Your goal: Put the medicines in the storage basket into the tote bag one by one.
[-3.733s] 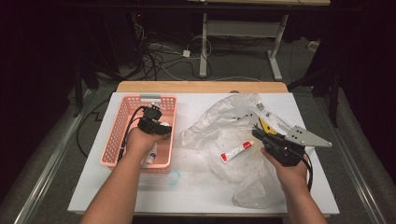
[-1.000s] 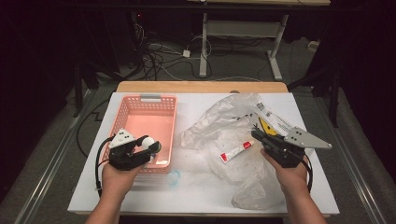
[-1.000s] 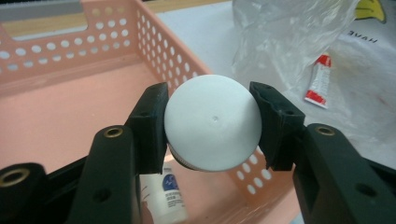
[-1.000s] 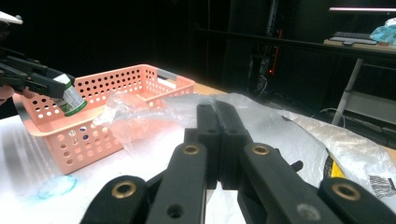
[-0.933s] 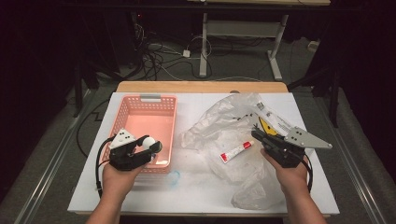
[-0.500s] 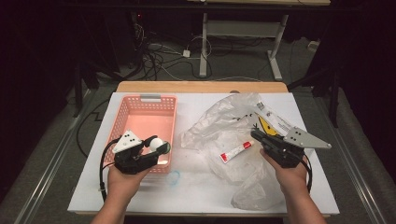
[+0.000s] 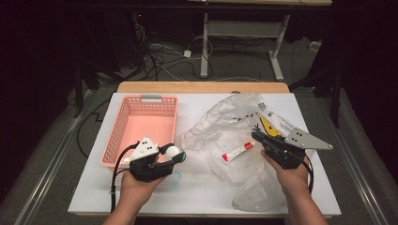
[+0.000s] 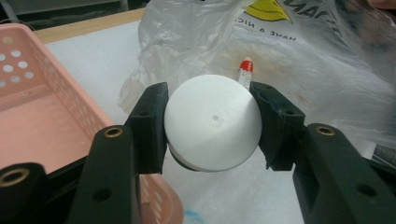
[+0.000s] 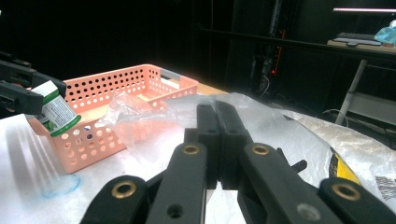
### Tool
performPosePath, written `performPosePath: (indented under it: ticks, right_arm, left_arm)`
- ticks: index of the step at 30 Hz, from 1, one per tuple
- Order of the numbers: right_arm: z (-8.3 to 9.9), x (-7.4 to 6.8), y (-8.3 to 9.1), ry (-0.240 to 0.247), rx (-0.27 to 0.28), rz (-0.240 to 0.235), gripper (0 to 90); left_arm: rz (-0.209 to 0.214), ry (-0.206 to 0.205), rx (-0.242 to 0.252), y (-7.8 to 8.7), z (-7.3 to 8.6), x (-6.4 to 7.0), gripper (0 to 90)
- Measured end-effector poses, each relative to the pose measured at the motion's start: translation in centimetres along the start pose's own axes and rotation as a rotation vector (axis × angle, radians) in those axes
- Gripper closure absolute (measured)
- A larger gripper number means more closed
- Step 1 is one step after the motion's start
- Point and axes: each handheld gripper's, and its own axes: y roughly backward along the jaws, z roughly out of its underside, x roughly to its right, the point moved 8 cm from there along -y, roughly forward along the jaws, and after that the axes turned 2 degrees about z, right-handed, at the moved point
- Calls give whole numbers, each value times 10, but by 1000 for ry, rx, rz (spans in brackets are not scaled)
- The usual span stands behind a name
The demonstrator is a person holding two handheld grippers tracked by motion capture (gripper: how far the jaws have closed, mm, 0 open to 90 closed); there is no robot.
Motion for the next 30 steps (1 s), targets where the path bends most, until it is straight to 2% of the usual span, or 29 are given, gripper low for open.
performPosePath:
  ticks: [9, 19, 26, 30]
  right_arm:
    - [-1, 0, 0, 6, 3, 1, 900]
    - [0, -1, 0, 1, 2, 1, 900]
    - [2, -2, -3, 10, -10, -3, 900]
    - [2, -2, -2, 5, -5, -2, 900]
  left_arm:
    - [14, -25, -19, -11, 5, 11, 486]
    - [51, -48, -57, -28, 11, 24, 486]
    - [67, -64, -65, -39, 8, 33, 486]
    - [70, -75, -55, -47, -1, 37, 486]
